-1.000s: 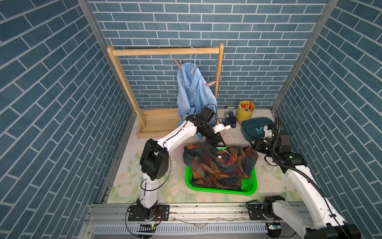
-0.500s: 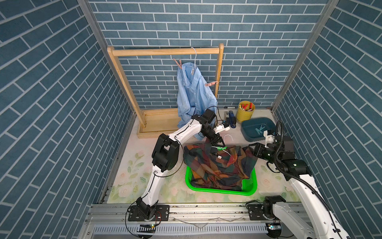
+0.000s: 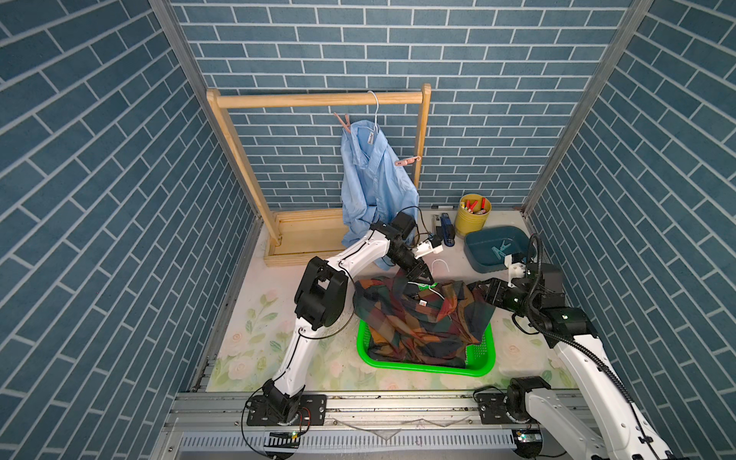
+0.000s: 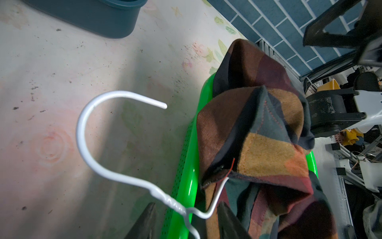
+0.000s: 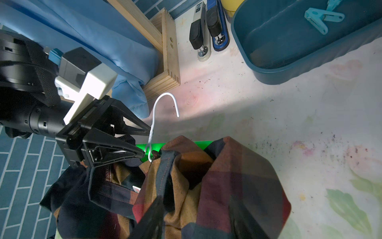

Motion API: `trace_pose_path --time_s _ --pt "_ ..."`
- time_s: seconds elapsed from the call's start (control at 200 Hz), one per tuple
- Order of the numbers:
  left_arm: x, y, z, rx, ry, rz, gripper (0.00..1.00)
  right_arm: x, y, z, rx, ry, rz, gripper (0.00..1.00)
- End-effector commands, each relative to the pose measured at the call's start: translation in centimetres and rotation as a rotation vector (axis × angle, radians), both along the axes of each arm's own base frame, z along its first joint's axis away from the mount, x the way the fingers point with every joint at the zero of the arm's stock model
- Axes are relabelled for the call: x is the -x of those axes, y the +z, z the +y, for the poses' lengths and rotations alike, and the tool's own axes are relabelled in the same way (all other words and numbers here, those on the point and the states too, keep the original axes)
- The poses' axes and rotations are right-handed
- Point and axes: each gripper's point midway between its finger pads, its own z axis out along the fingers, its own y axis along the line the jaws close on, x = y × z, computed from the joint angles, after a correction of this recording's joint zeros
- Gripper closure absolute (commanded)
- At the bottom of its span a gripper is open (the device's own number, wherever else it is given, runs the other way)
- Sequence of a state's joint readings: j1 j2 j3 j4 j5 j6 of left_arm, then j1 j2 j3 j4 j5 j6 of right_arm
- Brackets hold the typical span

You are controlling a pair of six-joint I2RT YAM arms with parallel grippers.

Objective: Remove the clothespins securing long-sleeve shirts to the hanger
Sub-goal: Remove the long-sleeve shirt from the hanger.

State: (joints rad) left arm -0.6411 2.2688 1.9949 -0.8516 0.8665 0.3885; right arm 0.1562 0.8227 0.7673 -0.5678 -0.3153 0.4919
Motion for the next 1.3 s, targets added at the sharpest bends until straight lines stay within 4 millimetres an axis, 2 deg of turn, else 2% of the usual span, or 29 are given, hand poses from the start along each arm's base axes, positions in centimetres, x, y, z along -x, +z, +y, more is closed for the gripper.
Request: trace_pose_path --time_s 0.0,0.225,0.435,0.57,0.68,0.945,1.16,1.295 --pt "-0.1 -0.4 -0.4 0.01 0.001 0.019 0.54 0.2 -0.4 0.4 -0.008 0.022 0.004 0.49" --pt "-0.6 -0.8 -1.0 0.011 0.011 0.036 0.64 0.4 -0.7 0.4 -0.019 0.018 0.009 0.49" --pt "-0.4 -0.9 -1.1 0.019 0.008 0.045 0.69 0.4 -0.9 0.4 -0.018 0.014 0.013 0.49" --pt "-0.3 -0.8 -1.2 0.019 0.009 0.049 0.78 0.3 -0.8 0.5 -0.029 0.013 0.01 0.49" --pt "-0.2 -0.5 -1.0 0.018 0.012 0.045 0.82 0.3 -0.6 0.4 -0.023 0.011 0.006 0.5" --pt "0.5 2.7 -0.7 0.063 0.025 0.018 1.0 0.5 -0.6 0.5 -0.034 0.012 0.002 0.5" --pt "1.9 6.4 0.1 0.102 0.038 -0.019 1.0 1.0 -0.7 0.4 -0.042 0.01 -0.005 0.49" --pt "2.8 8.7 1.3 0.084 0.093 -0.096 1.0 1.4 0.1 0.3 -0.031 0.014 -0.031 0.45"
